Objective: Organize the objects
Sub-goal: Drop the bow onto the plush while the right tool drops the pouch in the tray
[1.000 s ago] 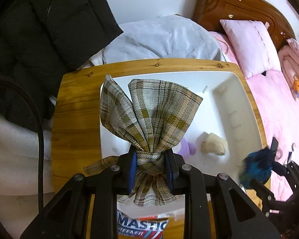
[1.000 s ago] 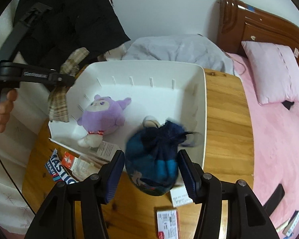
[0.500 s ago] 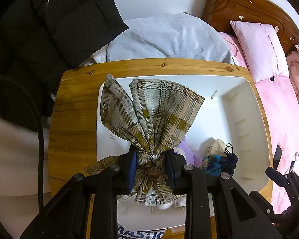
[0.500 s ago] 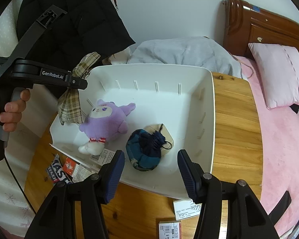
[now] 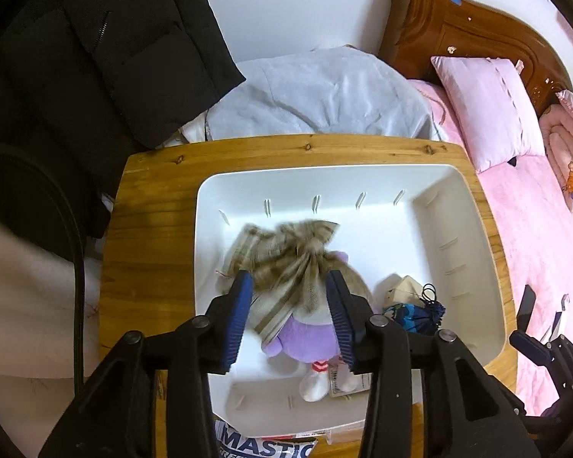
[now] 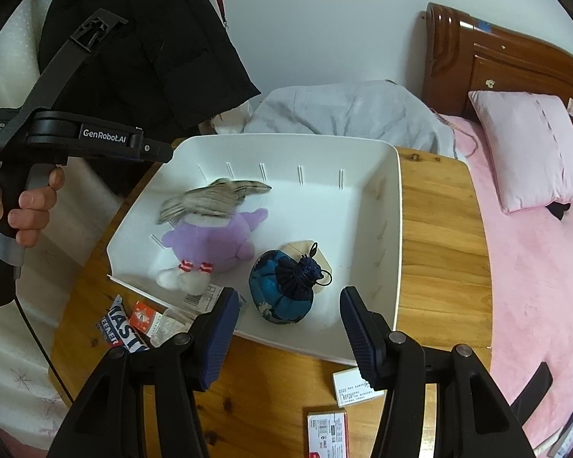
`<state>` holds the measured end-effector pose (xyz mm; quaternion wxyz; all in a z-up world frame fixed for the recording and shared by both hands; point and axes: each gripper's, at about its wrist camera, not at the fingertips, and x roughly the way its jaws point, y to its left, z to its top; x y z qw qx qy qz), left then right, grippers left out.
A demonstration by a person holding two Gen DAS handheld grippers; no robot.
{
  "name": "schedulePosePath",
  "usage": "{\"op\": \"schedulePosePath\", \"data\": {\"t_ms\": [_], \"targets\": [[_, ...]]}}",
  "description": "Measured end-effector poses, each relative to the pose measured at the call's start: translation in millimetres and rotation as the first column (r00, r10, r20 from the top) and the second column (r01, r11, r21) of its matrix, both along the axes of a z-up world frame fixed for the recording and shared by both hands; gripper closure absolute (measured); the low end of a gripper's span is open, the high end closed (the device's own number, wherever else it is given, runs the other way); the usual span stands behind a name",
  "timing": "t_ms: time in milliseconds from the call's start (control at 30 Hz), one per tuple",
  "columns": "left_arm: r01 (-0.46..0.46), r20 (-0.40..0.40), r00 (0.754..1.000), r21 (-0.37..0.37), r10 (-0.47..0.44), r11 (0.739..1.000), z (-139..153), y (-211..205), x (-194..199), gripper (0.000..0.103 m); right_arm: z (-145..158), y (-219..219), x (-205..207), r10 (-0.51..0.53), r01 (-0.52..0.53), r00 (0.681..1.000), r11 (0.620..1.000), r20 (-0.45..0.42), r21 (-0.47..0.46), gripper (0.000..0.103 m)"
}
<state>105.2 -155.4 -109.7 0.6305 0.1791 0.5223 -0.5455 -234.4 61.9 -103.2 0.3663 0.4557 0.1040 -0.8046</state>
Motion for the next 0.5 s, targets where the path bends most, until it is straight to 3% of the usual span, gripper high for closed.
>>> {"op": "schedulePosePath", "data": {"t_ms": [500], "targets": [[0.052, 0.067, 0.997, -0.064, -0.047, 0.997, 23, 48, 5, 0.054, 23, 12, 48, -0.078, 0.078, 0.997, 0.997, -0.018, -0.006, 0.041]]}}
